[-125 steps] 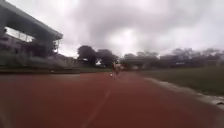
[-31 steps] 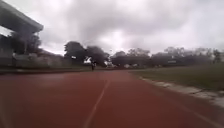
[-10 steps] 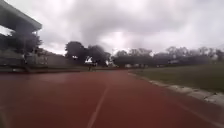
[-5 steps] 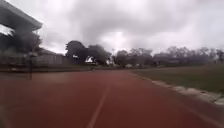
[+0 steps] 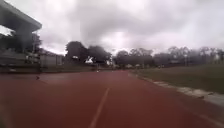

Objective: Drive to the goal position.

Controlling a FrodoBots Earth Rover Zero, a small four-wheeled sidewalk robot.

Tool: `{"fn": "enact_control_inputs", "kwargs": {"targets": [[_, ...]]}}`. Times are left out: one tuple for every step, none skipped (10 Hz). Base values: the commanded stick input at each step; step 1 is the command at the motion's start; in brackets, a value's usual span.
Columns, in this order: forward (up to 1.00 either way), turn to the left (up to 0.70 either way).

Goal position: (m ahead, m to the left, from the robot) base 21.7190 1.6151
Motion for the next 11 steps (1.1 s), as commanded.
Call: {"fn": "enact_control_inputs", "kwargs": {"targets": [[0.50,0.02],[0.50,0.02],[0.50,0.02],[0.50,0.02],[0.50,0.02],[0.50,0.02],[0.50,0.02],[0.50,0.02],[0.50,0.02],[0.50,0.02],[0.50,0.02]]}}
